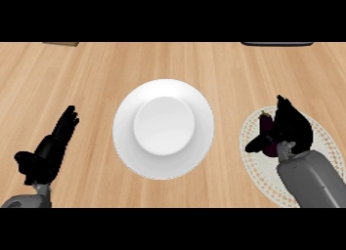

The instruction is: Pick the eggplant from the placemat and place it in the plate

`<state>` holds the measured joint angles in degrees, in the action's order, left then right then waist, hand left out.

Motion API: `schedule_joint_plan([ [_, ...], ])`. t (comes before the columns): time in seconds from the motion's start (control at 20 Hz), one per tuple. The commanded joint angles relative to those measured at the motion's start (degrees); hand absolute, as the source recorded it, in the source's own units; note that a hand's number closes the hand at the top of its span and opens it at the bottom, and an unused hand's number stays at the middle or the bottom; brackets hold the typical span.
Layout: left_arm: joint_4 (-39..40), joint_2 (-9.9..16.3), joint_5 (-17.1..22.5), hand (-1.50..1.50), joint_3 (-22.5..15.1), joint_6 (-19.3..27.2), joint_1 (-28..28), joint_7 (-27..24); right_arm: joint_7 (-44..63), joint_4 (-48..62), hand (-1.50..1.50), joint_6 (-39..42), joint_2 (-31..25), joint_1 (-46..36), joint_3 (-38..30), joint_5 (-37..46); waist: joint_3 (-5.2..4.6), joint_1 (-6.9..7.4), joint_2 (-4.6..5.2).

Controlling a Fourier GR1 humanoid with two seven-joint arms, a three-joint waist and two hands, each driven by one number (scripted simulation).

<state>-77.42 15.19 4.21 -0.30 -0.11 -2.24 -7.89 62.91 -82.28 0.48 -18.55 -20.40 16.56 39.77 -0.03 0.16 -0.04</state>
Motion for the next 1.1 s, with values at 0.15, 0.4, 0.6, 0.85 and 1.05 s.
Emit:
schedule_joint_plan([
  [0.15, 1.5, 0.1, 0.1, 0.0, 2.0, -1.5, -0.7, -1.6, 2.4, 4.4, -1.5, 4.4, 1.7, -0.9, -3.7, 0.4, 0.01, 0.0, 0.06],
  [0.4, 2.4, 0.5, -0.6, 0.0, 2.6, -2.1, -2.4, -0.1, -1.1, 13.3, -1.5, 3.8, 2.5, -3.5, -6.1, 2.5, 0.03, 0.25, 0.15],
  [0.6, 2.4, -1.0, -1.5, 0.0, 2.3, -1.8, -2.4, 0.1, -1.5, 14.9, -1.5, 4.3, 3.7, -3.0, -6.5, 5.2, 0.03, 0.15, 0.09],
  [0.85, 1.4, -1.1, -1.7, 0.0, 3.8, -3.5, 0.2, -1.5, -7.3, 16.0, -1.5, 3.0, 4.6, 0.6, -8.7, 6.2, 0.03, -0.03, 0.03],
  [1.05, 6.1, -1.3, -2.2, 0.0, 4.4, -3.0, -4.2, -2.3, -14.1, 23.9, 1.5, 1.1, 7.0, -1.8, -7.3, 6.1, 0.03, 0.13, 0.2],
])
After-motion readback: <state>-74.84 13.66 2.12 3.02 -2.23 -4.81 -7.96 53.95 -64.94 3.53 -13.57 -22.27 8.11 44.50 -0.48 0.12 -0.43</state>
